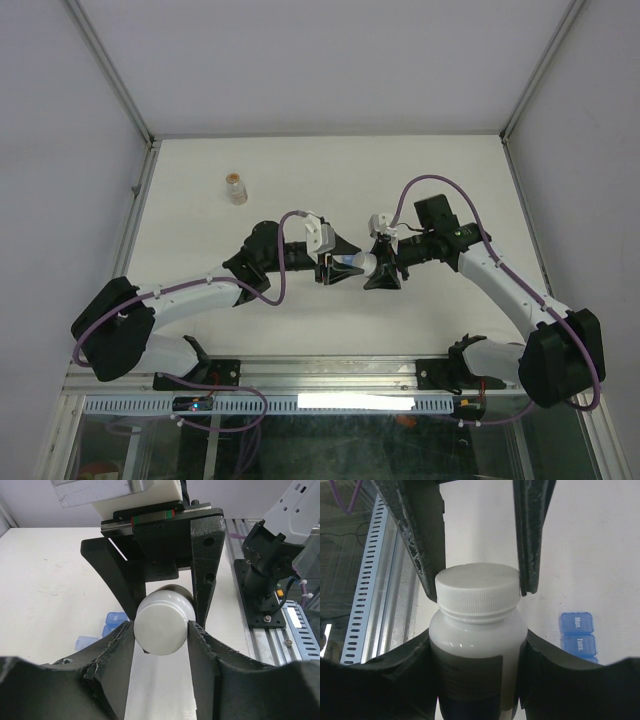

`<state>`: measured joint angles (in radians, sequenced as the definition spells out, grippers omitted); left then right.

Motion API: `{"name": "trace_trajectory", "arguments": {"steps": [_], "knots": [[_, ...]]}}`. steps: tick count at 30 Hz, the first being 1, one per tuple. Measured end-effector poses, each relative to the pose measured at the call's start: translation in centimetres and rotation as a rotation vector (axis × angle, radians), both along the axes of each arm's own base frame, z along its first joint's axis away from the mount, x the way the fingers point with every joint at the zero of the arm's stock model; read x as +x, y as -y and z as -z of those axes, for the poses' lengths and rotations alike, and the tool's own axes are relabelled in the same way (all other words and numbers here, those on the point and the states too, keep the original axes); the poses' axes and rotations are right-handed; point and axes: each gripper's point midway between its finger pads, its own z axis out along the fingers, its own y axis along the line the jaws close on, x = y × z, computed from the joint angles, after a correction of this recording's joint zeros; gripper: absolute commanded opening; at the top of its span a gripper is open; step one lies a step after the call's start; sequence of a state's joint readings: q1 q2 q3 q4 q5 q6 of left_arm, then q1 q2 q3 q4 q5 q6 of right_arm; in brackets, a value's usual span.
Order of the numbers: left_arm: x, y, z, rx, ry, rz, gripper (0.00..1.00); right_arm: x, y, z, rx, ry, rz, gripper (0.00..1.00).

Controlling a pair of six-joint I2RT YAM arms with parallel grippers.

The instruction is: Sort the pills into containers

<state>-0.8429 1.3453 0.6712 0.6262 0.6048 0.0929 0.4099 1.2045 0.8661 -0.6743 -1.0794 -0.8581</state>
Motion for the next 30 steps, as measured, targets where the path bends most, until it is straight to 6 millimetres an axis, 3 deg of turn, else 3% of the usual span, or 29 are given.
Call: {"name": "trace_trajectory", "arguments": {"steps": [9,20,30], "knots": [[-0.36,0.08,0.03,-0.003,-0.047,0.015,0.00,0.13,0.05,-0.01,0.000,0.003,0.004,0.00],[0.04,-0.16,-0.31,-0.101,-0.388,-0.084,0.00,0.26,0.04,-0.15,-0.001,-0.004,0.013,0.00],[0.22,-0.18,-0.21,-0.172,-0.605,-0.363,0.00,0.51,0.12,0.01,-0.011,0.000,0.023,0.00]]}}
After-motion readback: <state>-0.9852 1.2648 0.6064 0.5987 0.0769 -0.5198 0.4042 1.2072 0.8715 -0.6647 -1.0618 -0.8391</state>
